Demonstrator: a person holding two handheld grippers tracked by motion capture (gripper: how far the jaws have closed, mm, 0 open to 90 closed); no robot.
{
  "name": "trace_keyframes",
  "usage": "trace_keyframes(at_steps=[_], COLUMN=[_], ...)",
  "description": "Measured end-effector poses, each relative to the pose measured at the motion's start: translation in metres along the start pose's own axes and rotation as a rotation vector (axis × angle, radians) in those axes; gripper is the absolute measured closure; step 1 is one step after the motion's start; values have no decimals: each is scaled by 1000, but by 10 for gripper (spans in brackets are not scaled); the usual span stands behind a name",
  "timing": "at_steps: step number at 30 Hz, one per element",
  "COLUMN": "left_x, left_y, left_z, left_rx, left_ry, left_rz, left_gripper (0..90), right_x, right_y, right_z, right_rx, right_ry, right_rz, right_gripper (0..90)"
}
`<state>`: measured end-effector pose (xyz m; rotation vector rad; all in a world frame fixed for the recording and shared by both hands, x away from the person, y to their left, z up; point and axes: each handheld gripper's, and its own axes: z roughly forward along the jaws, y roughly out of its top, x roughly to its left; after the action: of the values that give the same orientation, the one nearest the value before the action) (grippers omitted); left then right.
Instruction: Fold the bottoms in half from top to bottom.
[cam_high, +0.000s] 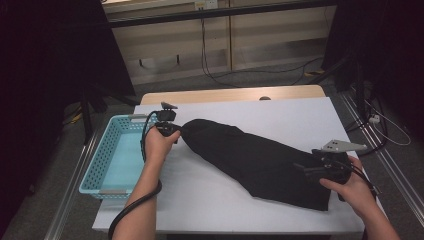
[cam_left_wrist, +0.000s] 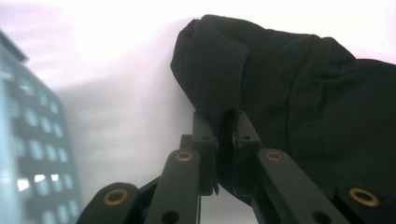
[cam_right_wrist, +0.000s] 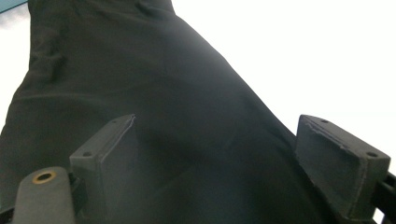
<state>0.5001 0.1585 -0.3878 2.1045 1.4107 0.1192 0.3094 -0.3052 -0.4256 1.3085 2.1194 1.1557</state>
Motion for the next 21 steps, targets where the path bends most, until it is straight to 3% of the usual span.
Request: trace_keyframes(at_steps=[8, 21], left_x=[10, 8], left_y=[5, 10], left_z=[-14, -16], left_rx=[-23, 16], left_ry=[22, 39], left_rz=[-25, -12], left_gripper=[838, 838], right_x=[-1, -1], right_y=[0, 0], right_z=[-2, -1], right_rx=[-8, -4], right_ry=[-2, 2], right_rz=[6, 3], right_gripper=[138, 137])
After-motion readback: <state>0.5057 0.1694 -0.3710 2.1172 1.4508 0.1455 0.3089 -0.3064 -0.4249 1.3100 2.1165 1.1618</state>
